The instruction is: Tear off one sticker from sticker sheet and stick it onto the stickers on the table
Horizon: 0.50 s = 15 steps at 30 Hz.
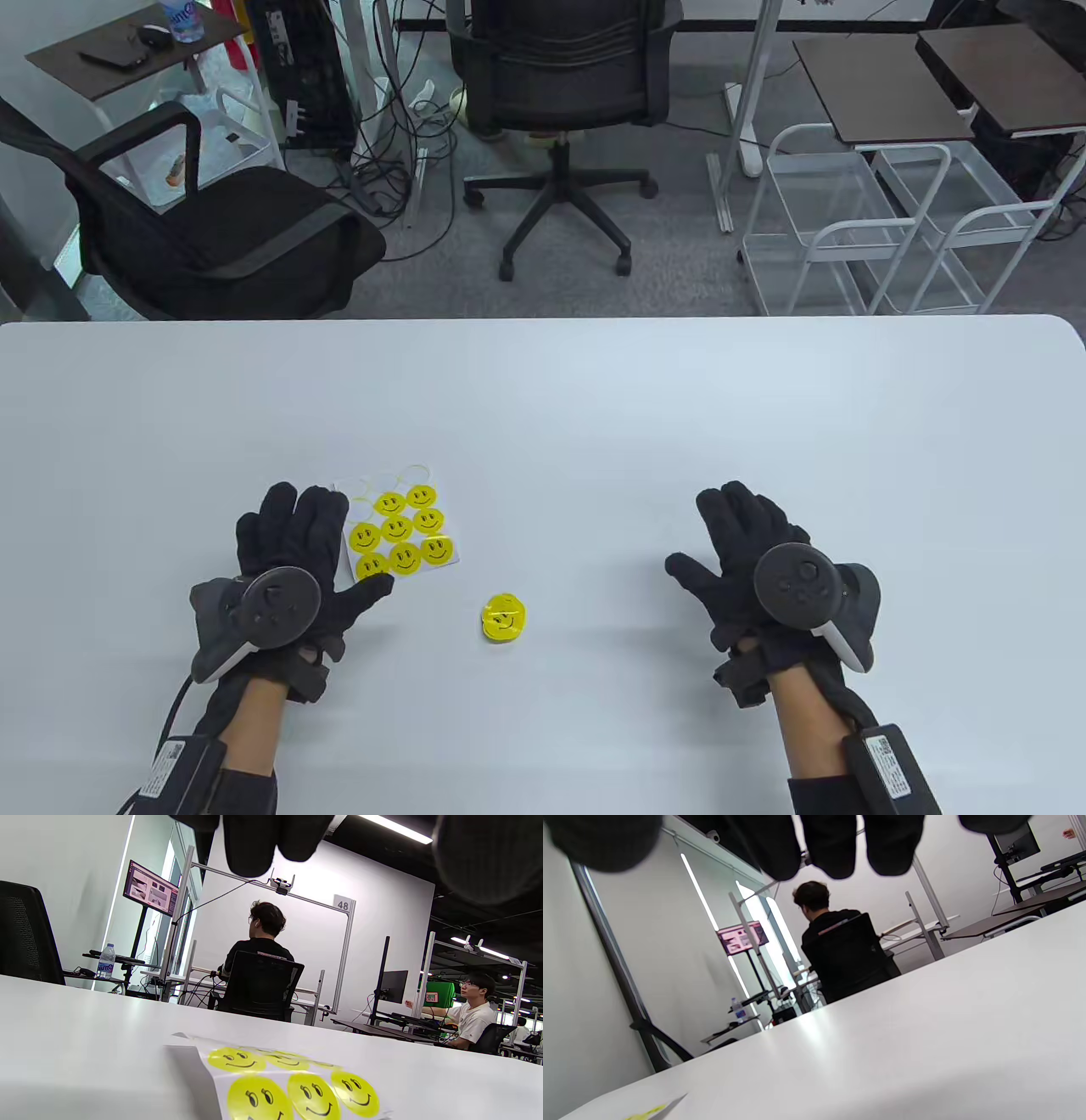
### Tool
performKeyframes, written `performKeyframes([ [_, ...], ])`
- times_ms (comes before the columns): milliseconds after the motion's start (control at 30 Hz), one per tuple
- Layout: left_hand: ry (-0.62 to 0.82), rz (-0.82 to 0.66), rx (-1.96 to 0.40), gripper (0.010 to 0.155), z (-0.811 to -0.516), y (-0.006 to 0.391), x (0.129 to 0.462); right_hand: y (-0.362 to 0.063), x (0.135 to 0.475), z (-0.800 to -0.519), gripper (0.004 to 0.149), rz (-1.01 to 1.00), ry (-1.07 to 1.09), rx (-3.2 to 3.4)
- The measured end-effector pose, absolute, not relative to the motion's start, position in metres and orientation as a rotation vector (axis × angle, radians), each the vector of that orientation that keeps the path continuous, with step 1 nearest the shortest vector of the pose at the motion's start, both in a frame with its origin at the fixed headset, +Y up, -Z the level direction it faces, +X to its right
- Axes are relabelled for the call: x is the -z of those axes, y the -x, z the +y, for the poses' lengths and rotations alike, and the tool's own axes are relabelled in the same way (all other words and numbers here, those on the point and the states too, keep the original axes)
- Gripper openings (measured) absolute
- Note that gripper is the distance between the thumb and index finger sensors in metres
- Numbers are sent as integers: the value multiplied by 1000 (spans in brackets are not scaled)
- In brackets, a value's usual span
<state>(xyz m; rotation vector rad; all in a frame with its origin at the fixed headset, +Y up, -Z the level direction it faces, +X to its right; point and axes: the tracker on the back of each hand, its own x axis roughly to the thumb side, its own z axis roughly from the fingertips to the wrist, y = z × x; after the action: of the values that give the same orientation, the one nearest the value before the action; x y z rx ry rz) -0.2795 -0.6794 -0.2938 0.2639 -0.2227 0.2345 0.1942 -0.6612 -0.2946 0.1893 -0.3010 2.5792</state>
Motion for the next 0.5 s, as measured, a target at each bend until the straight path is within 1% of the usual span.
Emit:
performKeyframes([
  [300,-263,-225,-249,101,-680,280,293,-191,293,-660,83,-309,-204,-2574],
  [500,-255,-240,-239,104,-680,274,293,-189,295,-662,82,-289,-214,-2577],
])
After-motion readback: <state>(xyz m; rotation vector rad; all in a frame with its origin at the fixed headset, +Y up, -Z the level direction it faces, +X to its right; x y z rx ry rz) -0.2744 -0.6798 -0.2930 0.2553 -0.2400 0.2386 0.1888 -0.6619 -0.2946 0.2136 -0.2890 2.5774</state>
